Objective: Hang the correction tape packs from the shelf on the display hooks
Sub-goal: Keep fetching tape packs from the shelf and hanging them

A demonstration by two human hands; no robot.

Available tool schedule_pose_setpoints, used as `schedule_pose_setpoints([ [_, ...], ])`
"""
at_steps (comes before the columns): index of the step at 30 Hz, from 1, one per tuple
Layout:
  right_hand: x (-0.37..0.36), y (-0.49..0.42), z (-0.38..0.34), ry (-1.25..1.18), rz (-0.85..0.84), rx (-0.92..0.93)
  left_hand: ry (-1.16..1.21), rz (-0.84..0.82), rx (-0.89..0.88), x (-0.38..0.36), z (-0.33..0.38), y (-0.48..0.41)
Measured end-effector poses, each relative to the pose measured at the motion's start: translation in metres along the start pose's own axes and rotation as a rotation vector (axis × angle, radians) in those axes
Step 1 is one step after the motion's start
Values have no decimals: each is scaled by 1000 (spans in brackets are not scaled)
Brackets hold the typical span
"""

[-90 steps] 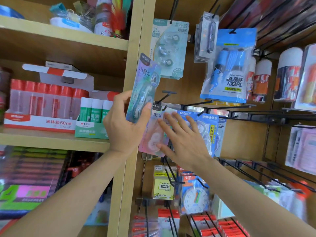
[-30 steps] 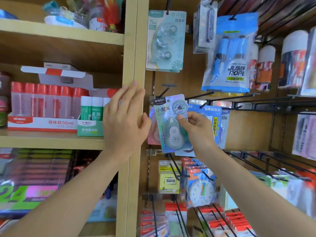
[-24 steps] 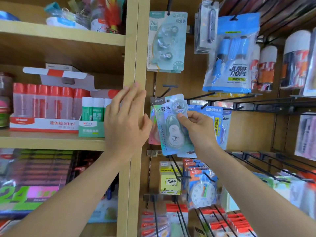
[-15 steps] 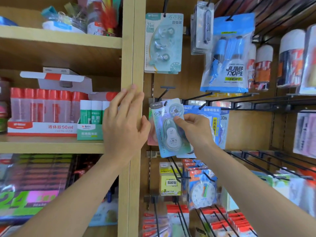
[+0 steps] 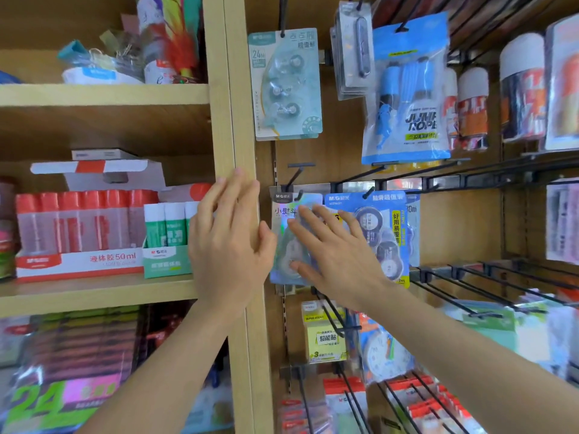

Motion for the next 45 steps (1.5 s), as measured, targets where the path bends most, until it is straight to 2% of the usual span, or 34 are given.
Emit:
schedule_pose_setpoints([
  [7,-20,-27,-2,182,-304,-31,11,-5,10,1,0,-1],
  [11,-21,-40,-3,199,-393,-52,16,-2,0,2,0,-2],
  [14,-11,-38,-1,53,-366,-32,8,-7,2,3,2,-1],
  [18,21,-16,2,-327,-242,-98,-6,-20,13,5,4,-3],
  [23,67,29,6,-645,-137,-220,19,-151,84,12,9,0],
  [27,93,73,11,-827,-32,-300,195,-237,197,31,25,20],
  [29,100,100,11,-892,-16,-337,302,-282,204,46,38,45],
  [33,107,167,5,-965,-3,-394,462,-474,190,76,61,122],
  [38,85,267,-6,-1031,-112,-565,569,-750,501,107,80,241],
  [45,18,411,-45,-942,-416,-812,539,-1081,901,152,126,403],
])
Point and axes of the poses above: each hand's wrist, its own y-axis away from the middle knuckle, its own x-axis out of the back of the hand, z = x × y, the point moved 3 cm from there along -y, towards the middle knuckle
